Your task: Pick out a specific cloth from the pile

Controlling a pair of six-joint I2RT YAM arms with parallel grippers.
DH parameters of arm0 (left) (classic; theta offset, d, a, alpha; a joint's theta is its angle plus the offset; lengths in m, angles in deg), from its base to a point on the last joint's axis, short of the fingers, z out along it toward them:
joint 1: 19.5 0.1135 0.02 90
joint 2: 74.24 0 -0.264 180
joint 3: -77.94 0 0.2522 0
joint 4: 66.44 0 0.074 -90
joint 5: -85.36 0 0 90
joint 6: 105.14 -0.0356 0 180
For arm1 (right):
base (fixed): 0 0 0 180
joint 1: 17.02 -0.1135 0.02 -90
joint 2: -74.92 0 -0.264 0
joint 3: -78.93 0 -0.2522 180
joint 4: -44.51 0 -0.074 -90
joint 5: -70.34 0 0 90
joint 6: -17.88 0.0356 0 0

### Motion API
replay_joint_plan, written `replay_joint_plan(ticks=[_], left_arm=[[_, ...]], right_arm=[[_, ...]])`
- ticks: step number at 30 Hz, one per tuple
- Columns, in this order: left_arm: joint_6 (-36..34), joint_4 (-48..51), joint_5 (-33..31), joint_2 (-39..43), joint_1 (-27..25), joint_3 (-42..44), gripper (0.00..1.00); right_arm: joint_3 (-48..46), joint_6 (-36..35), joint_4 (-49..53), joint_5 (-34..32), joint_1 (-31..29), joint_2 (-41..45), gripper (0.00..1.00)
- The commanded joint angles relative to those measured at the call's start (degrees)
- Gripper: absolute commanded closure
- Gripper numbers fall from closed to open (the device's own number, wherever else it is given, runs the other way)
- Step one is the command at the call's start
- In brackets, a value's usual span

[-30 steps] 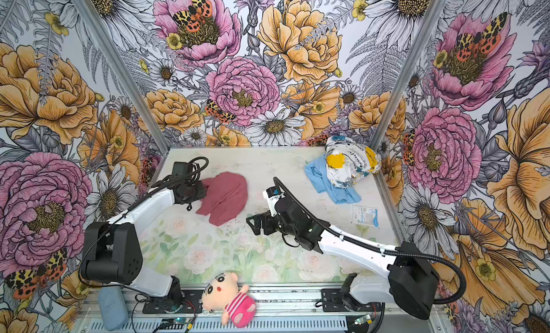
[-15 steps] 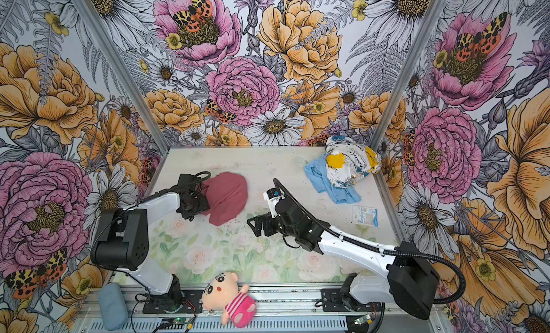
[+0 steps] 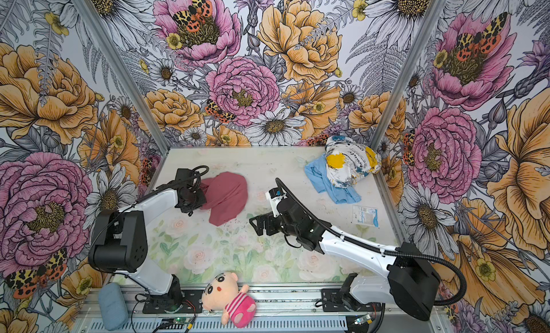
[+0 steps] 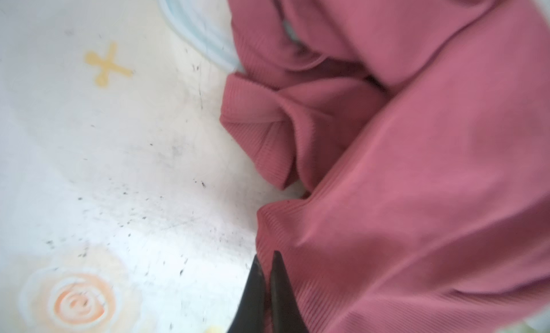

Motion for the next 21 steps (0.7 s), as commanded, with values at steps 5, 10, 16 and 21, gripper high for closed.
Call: replay_joint_plan(ticks=[5,10,16,21], left_arm=[[-5.09,11.98,4.19,-0.7,-0.24,-37.15,1.0],[-6.78,14.27,4.03,-9.32,-1.52,-62.9,1.0],[-8.04,10.58,-0.25,-17.9,-2.68,-84.0,1.0],[-9.83,3.4,-2.93,-17.88,-1.32,-85.91,1.0]], right_arm=[[8.05,-5.24,3.38,1.39,4.71,-0.21,0.01],[12.97,-7.95,5.17,2.98,5.9,-1.3,0.01],[12.65,-7.61,5.45,3.0,6.17,-0.8,0.01],[11.42,-7.34,5.79,2.75,6.21,0.19,0.01]])
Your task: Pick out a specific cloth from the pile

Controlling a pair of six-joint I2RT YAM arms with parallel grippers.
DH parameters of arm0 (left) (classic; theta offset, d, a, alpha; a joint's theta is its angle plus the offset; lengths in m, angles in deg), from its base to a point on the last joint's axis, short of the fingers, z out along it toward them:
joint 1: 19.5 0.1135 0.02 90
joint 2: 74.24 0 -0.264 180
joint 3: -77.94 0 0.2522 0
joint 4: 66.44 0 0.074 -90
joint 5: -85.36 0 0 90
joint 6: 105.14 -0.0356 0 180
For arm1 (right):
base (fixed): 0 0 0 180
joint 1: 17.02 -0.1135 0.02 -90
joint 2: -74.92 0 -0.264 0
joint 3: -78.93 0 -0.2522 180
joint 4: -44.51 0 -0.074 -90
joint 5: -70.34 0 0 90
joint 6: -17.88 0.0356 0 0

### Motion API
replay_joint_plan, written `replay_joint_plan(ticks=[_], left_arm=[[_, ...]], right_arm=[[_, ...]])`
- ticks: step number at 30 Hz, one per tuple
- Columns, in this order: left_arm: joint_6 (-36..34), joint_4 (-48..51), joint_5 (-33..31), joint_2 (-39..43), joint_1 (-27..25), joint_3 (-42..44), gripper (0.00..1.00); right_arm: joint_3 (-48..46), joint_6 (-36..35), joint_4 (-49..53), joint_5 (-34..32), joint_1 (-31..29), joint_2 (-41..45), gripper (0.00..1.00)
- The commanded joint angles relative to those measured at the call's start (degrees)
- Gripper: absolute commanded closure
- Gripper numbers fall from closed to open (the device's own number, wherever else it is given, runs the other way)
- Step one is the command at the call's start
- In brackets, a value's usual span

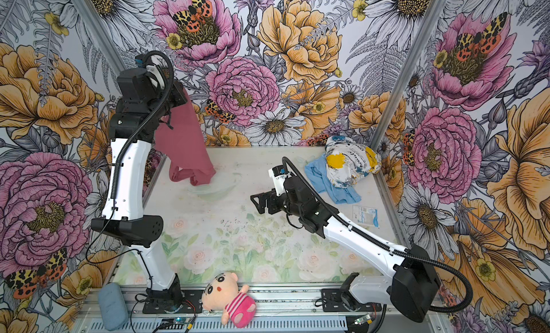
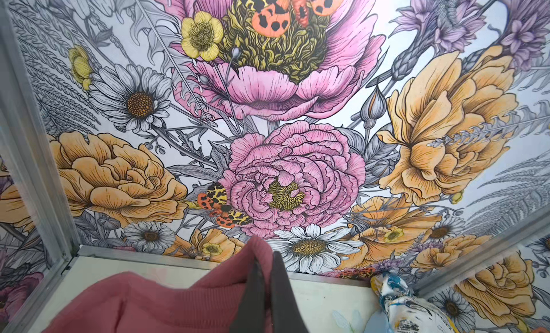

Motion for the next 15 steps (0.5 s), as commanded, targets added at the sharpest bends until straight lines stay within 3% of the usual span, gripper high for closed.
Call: replay_joint_plan(ticks=[1,9,15], left_arm=[[-2.43,-7.18,-4.2,0.06,1.14,-2.79,1.0],[2.7,-12.47,-3.03,1.6,7.62,0.34,1.0],[-0.58,-12.47,-3.55,2.15,9.11,4.18,1.0]], right_arm=[[-0.95,-0.55,0.85,0.04,0.32,0.9,0.01],[-0.7,0.22,1.21,-0.71,0.34,-0.55,0.01],[0.65,0.92,1.19,0.53,0.37,-2.52,0.01]])
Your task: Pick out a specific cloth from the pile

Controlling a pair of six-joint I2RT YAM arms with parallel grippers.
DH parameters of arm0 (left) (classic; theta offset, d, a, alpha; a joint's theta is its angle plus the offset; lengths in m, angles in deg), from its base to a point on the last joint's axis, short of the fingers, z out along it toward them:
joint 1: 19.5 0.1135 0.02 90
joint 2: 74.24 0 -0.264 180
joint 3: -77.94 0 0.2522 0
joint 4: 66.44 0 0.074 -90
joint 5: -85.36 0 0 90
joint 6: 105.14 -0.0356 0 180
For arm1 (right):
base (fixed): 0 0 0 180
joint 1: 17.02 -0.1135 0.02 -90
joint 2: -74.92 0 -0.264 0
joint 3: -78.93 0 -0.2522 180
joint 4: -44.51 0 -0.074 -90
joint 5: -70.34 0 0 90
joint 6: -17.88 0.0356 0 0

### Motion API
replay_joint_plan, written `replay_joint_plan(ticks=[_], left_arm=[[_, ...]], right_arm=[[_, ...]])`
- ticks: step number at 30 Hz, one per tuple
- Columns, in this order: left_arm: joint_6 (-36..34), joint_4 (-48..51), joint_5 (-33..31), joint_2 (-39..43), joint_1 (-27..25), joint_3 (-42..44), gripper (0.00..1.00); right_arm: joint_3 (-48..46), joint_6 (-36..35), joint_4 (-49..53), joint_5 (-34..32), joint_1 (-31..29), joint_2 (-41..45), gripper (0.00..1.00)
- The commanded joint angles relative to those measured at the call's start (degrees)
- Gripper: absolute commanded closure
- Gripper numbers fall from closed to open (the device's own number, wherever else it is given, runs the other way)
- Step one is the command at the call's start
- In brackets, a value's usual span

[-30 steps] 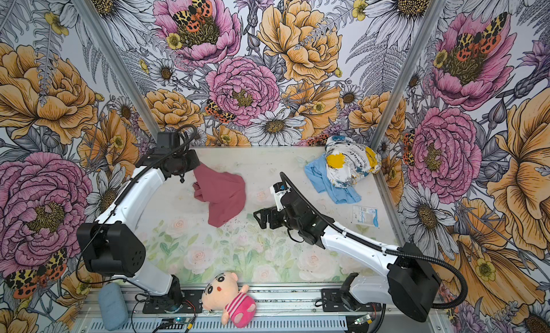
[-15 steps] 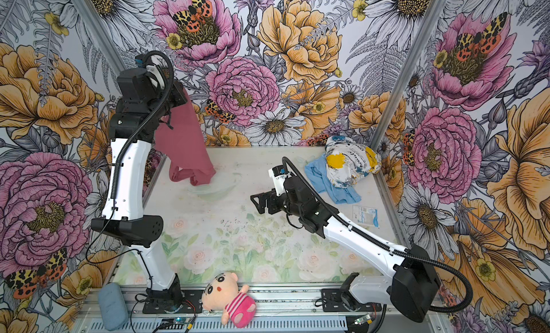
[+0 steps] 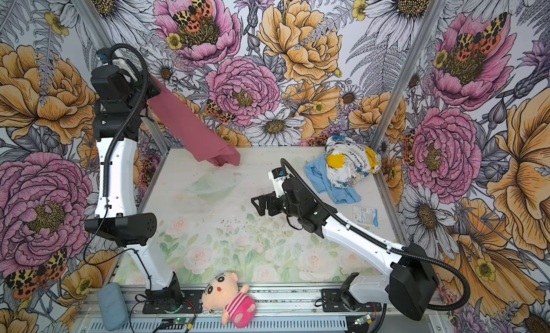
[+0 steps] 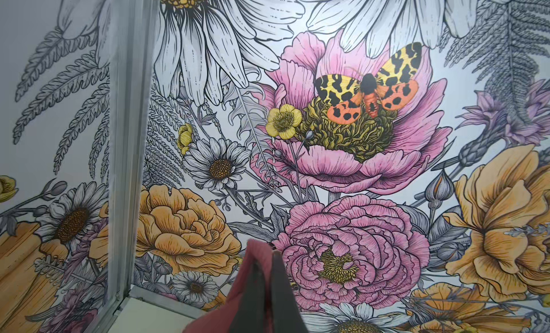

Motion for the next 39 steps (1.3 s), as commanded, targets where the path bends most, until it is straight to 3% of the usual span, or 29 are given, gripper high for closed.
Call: replay_joint_plan(ticks=[1,8,17,26,31,34,39], left_arm=[[-1.37,-2.61,-0.46,2.27,0.83,2.57,1.0],[-4.29,-2.81,5.15,0.81,-0.03,7.31,1.0],[-9.71,-2.72,13.1,-5.94,-9.91,6.59,1.0],[-10.09,-2.55,14.96,-9.71,-17.77,7.07,1.0],[-11.41,-2.49,10.6,-7.95,-17.08,12.47,1.0],[-11.35,-2.63,5.1,-4.59,-14.76,18.49,1.0],[-10.91,-3.68,2.89,2.21,-10.31,29.48,1.0]], right_arm=[[1.0,0.6,-0.1,0.35,0.2,-1.03,0.01],[0.74,0.6,-0.13,0.21,0.26,-1.37,0.01],[-1.89,0.87,-0.15,-0.93,0.27,0.88,0.01],[-4.64,0.78,-0.11,-1.8,0.44,3.22,0.01],[-4.26,0.69,-0.16,-1.18,0.45,2.28,0.01],[-4.19,0.69,-0.18,-1.08,0.4,1.82,0.01],[-3.7,0.47,-0.2,-0.63,0.44,0.56,0.01]])
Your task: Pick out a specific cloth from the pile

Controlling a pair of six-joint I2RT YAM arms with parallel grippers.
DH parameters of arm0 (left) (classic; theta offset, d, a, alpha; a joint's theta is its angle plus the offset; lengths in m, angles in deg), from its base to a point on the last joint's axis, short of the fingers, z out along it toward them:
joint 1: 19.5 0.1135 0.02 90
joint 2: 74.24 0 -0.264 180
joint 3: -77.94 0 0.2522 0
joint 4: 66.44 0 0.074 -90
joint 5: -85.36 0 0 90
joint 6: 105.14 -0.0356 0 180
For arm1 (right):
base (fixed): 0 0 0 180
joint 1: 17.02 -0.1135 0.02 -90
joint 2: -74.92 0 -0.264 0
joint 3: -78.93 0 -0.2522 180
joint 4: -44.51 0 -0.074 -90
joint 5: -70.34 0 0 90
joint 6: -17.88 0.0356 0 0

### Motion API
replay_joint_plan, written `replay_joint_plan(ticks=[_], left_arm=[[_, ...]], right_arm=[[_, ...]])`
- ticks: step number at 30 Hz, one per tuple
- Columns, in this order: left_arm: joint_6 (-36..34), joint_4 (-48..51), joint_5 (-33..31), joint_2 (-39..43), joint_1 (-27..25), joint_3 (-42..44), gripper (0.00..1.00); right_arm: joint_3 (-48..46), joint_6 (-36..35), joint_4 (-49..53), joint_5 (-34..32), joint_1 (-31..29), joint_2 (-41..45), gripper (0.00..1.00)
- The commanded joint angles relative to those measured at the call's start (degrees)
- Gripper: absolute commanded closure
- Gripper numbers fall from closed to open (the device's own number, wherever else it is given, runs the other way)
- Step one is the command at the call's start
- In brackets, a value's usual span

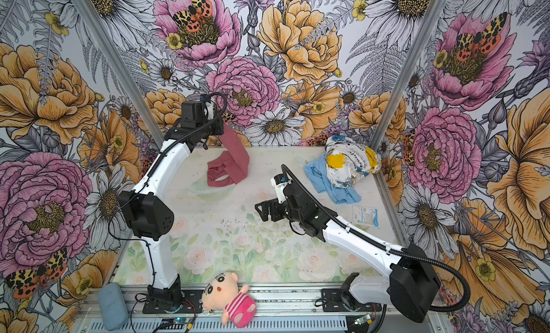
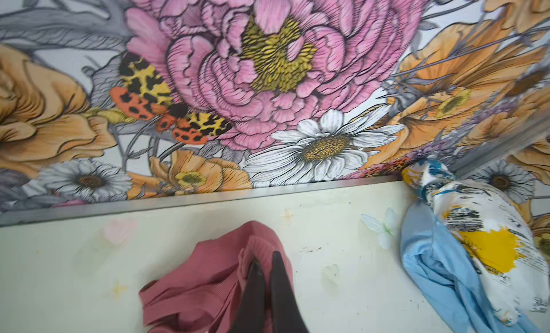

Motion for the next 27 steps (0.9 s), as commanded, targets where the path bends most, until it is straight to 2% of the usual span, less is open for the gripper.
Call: replay_joint_plan(ticks=[1,6,12,16,19,22,27], left_arm=[[-0.93,-2.76,-4.16,7.51,3.19,5.82,1.0],[-2.26,-5.12,-3.3,14.2,5.79,16.48,1.0],[-1.47,-5.28,-5.86,14.73,6.49,21.93,1.0],[-1.47,-5.35,-11.3,14.44,6.48,23.35,1.0],[-1.73,-5.18,-21.08,15.02,6.53,24.43,1.0],[-2.67,-5.38,-28.06,15.8,6.71,25.69,1.0],[-2.35,-7.4,-26.47,16.8,7.76,27.1,1.0]], right_arm=[[0.63,0.41,-0.83,0.41,0.45,-1.21,0.01],[1.33,0.63,-1.34,1.37,0.36,-2.75,0.01],[1.6,0.89,-1.89,1.94,0.34,-3.12,0.01],[1.55,0.98,-1.93,1.88,0.36,-3.17,0.01],[1.33,1.5,-1.89,1.74,0.36,-3.01,0.01],[1.11,1.68,-1.89,1.47,0.36,-3.0,0.01],[1.08,1.71,-1.81,2.02,0.36,-2.88,0.01]])
